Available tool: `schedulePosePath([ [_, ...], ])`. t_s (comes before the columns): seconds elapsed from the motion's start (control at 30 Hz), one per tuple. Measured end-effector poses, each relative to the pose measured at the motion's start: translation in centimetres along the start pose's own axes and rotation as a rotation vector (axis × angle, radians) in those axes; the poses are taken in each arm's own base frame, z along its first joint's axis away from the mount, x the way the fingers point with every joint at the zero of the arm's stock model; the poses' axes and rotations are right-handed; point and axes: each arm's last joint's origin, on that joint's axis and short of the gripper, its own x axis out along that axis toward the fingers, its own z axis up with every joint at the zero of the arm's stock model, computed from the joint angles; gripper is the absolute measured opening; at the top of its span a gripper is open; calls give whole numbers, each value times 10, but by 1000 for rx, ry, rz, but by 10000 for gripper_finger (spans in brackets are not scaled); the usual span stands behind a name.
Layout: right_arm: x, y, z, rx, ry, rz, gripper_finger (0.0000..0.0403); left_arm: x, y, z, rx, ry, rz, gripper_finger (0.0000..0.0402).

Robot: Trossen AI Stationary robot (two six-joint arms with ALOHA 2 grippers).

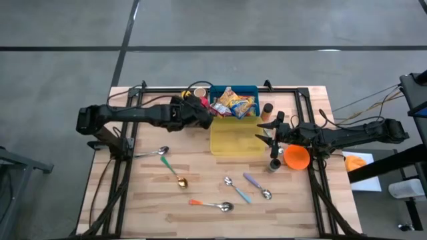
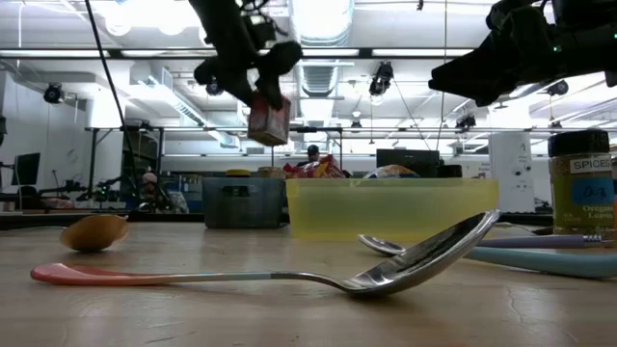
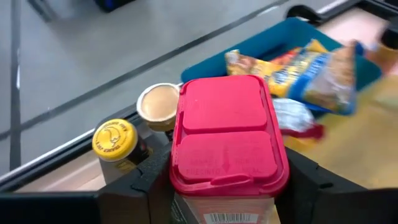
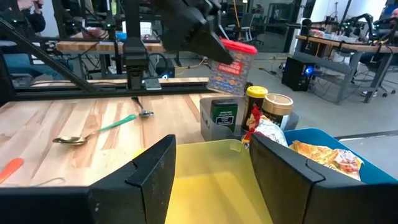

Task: Pick & Place Food Item
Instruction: Put the red spice can into the black bin

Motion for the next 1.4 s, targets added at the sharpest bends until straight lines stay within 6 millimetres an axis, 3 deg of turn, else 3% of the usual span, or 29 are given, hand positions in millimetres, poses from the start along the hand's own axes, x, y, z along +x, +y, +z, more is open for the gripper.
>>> schedulePosePath([
  [0.23,0,0,0,0,0,0,203,35,16,-18,-79,9,23,225],
  [0.4,0,0,0,0,0,0,203,50,23,-27,-127,-8,24,203],
  [0.57,0,0,0,0,0,0,203,57,25,-37,-146,-25,17,204],
  [0.77,0,0,0,0,0,0,203,62,27,-50,-151,-29,18,231],
  [1.07,0,0,0,0,0,0,203,67,30,-63,-156,-20,9,201],
  [1.27,0,0,0,0,0,0,203,71,32,-74,-163,6,-20,241],
  [1.4,0,0,0,0,0,0,203,72,33,-77,-162,7,-19,241],
])
